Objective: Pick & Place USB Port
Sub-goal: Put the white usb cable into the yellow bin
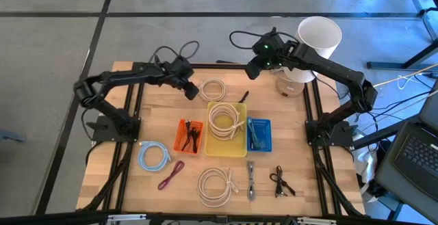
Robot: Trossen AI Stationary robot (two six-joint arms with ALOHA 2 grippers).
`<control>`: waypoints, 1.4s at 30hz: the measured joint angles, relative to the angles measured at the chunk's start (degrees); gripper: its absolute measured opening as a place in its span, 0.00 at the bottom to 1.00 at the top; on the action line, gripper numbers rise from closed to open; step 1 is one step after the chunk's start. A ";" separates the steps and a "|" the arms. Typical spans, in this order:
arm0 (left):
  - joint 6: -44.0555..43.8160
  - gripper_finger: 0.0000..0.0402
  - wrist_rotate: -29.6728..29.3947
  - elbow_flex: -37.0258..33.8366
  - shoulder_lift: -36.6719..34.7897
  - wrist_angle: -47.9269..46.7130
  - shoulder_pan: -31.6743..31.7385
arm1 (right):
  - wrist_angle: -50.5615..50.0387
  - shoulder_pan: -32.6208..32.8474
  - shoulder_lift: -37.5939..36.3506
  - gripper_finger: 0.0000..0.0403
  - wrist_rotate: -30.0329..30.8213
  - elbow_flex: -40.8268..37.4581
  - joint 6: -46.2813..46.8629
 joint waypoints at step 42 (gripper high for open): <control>-18.54 0.50 -1.19 4.38 13.20 10.85 -2.34 | 0.87 0.00 0.02 0.37 -0.39 0.00 -1.51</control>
